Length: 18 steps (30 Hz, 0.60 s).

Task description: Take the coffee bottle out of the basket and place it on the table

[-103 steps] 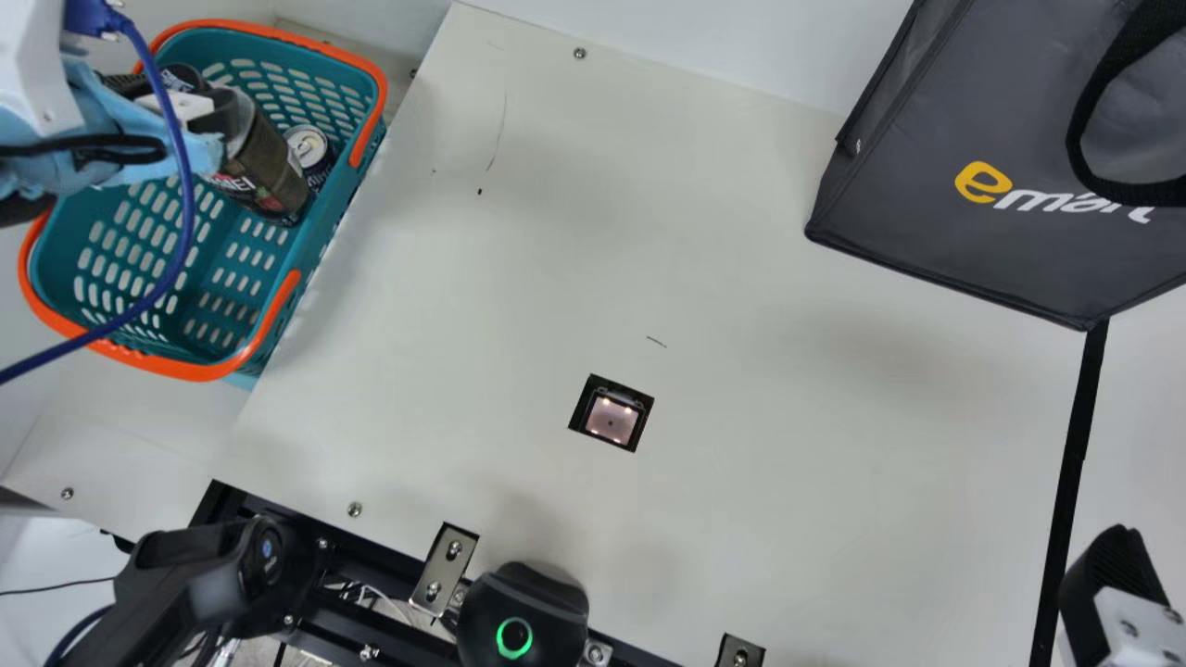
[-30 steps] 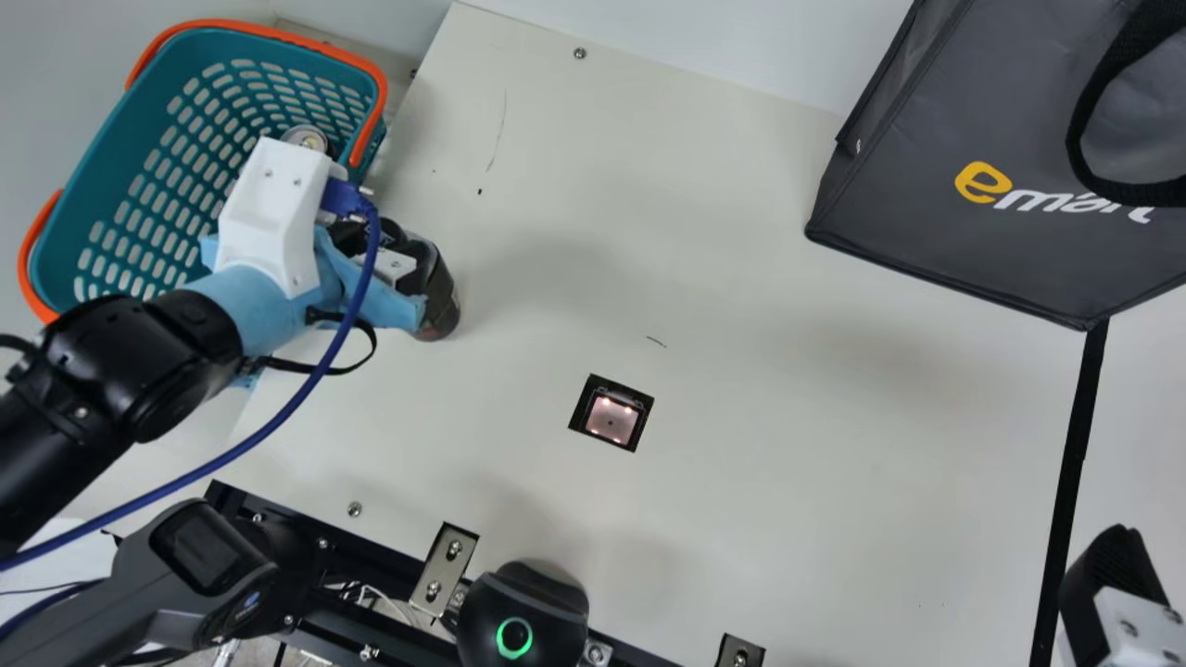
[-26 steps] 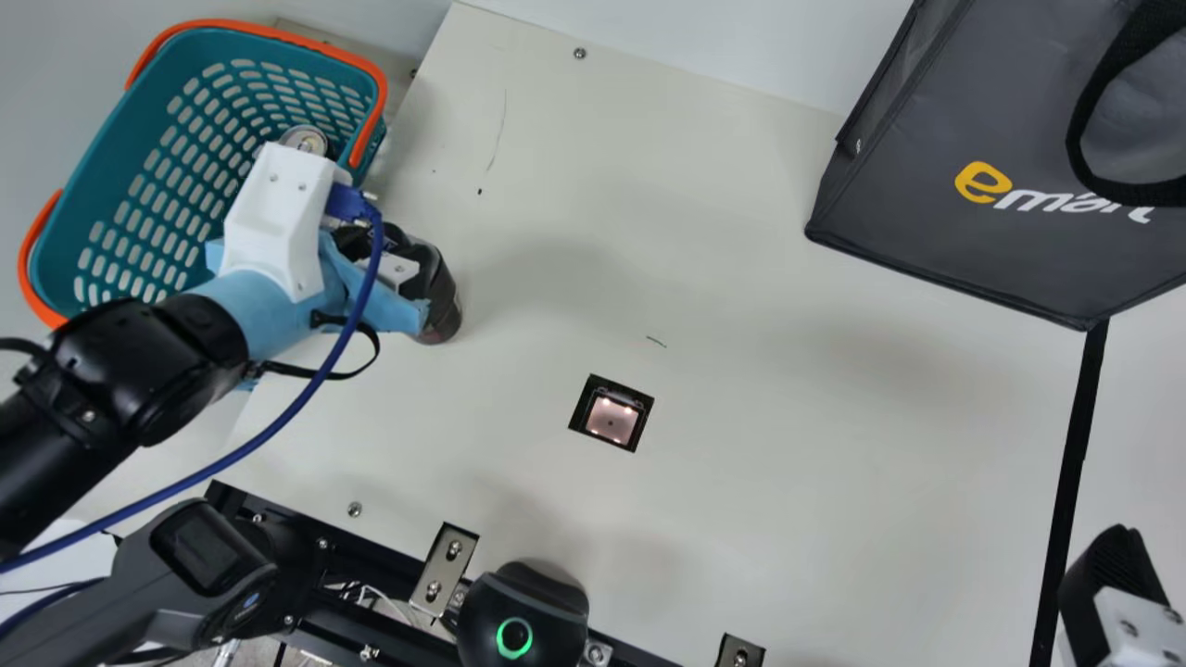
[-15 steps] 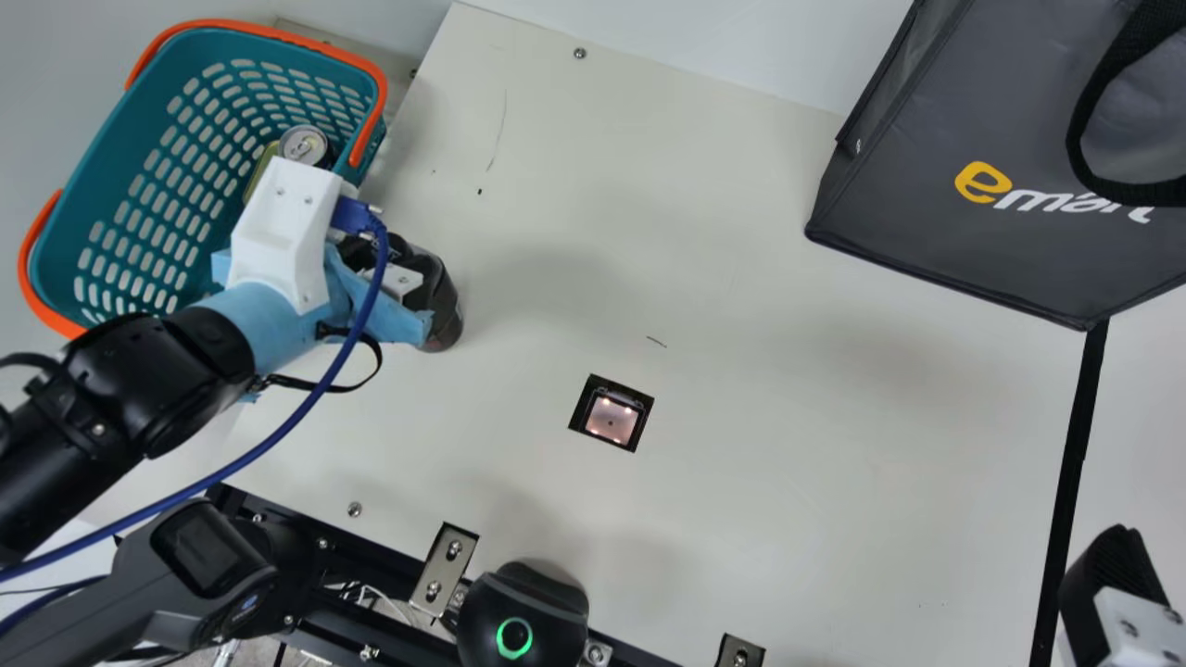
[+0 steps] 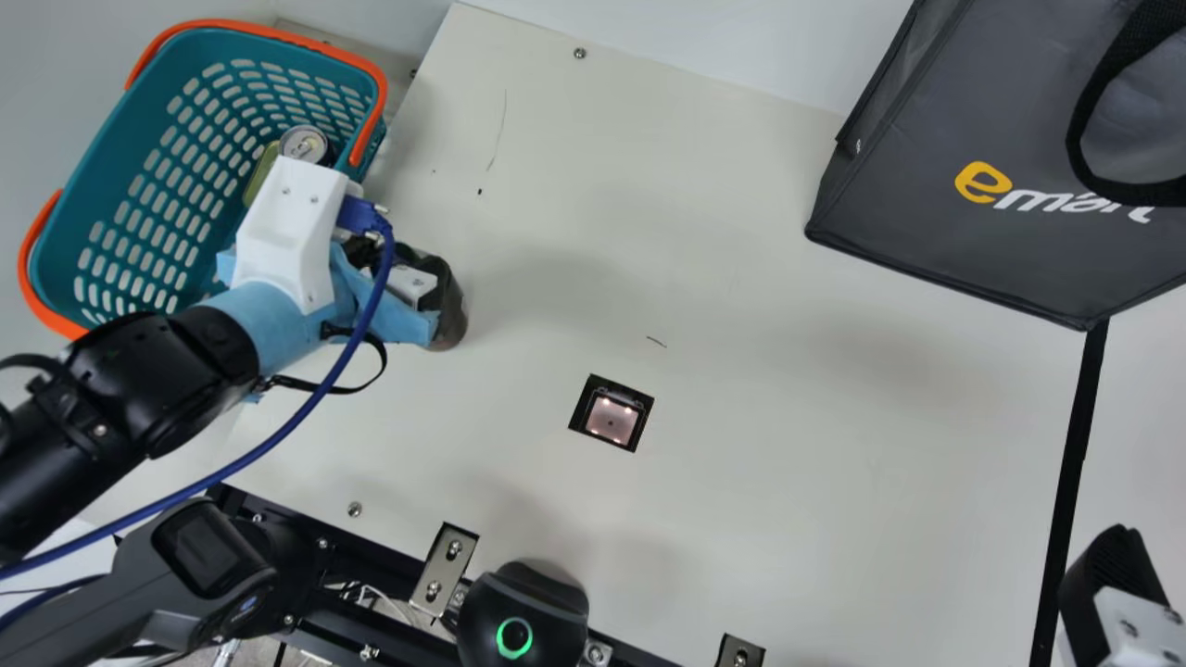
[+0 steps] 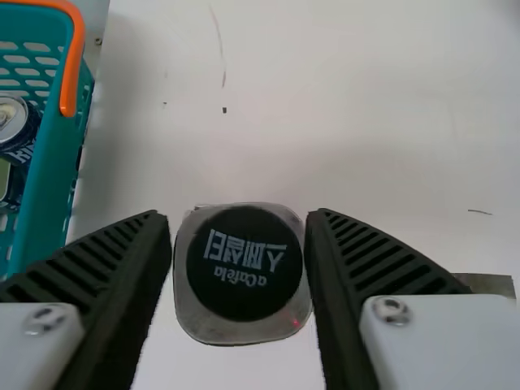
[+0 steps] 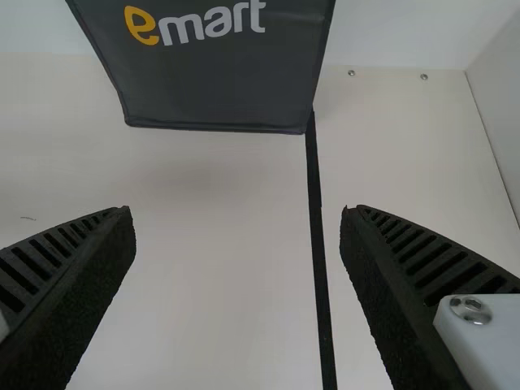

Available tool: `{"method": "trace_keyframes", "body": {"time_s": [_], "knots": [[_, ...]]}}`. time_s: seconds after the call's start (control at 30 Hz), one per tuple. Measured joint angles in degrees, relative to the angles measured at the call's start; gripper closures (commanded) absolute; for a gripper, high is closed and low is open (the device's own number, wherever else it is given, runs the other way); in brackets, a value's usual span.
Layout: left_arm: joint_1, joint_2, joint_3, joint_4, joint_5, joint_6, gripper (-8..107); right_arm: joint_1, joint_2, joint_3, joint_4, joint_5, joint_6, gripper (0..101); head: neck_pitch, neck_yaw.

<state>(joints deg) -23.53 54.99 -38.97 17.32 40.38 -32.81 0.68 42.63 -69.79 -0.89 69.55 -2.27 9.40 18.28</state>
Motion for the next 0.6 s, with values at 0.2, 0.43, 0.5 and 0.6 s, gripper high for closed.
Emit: {"method": "trace_keyframes", "body": {"time_s": [0.2,0.43,0.5,0.6], "knots": [[-0.31,0.13,-1.14,0.13,0.57,-0.23,9,0.0,0.0,0.0,0.0,0.0,0.0,10,0.09,0.0],[-0.31,0.27,-2.67,0.23,1.26,0.04,9,0.0,0.0,0.0,0.0,0.0,0.0,10,0.0,0.0],[-0.17,0.27,-3.14,0.12,1.26,0.17,9,0.0,0.0,0.0,0.0,0.0,0.0,10,0.0,0.0],[0.2,0.35,-3.82,-0.03,1.49,0.78,9,0.0,0.0,0.0,0.0,0.0,0.0,10,0.0,0.0]]}}
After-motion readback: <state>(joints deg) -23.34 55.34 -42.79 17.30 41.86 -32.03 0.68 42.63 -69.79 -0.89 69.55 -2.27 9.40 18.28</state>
